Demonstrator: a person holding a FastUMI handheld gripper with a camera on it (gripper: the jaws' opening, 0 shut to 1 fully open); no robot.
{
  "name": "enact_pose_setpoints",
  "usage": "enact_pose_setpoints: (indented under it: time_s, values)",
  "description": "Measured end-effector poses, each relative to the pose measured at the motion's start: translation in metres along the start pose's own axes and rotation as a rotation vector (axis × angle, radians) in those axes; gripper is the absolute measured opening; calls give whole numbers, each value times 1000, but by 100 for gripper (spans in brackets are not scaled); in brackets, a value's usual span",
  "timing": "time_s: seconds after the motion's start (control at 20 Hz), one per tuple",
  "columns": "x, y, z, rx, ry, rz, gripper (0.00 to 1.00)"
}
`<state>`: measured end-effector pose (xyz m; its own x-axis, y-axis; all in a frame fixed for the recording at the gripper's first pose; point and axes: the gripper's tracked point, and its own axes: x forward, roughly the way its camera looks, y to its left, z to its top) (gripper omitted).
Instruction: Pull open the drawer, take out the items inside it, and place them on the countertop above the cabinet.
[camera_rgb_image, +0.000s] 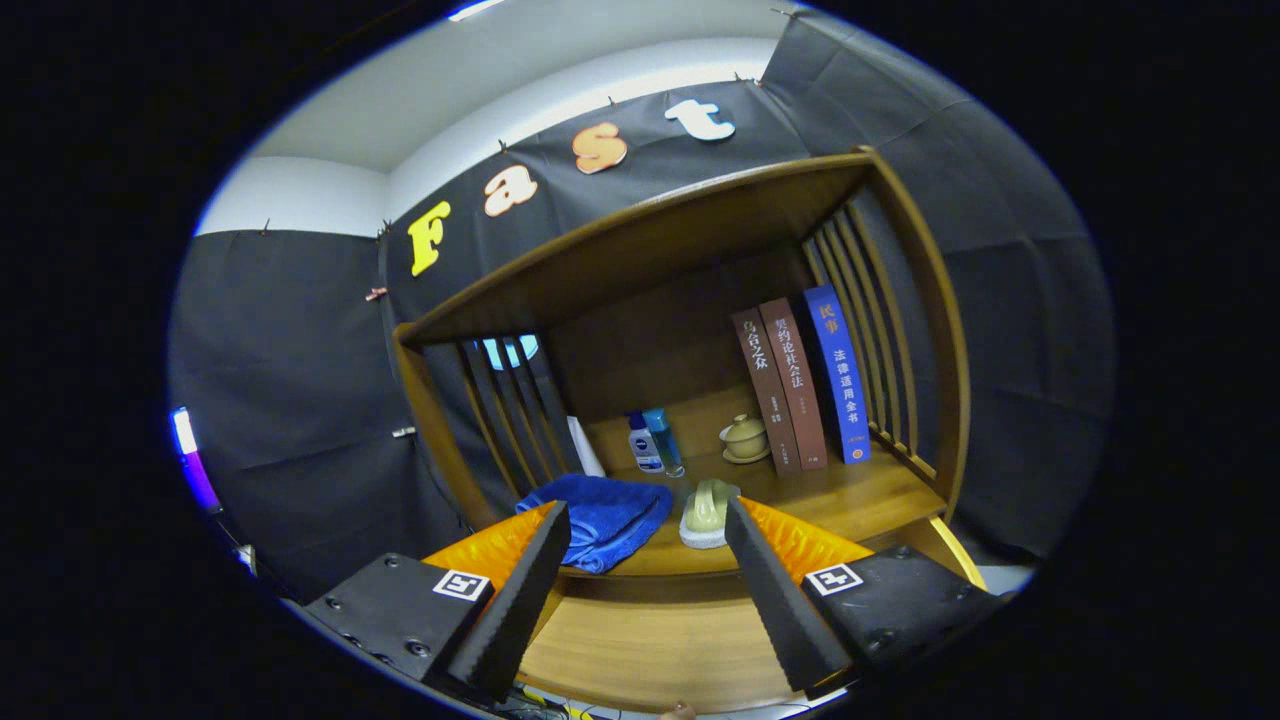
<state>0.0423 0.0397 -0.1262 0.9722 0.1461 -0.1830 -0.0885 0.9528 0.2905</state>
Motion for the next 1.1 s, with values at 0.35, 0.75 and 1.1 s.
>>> enact_pose_setpoints:
  time_s: [0.35, 0.75, 1.1]
  values:
    - [-76, -21, -88, -40, -20, -73, 99]
    - [-103, -19, -171, -176, 41, -120, 99]
    - [-89, -38, -212, -210, 134, -200, 99]
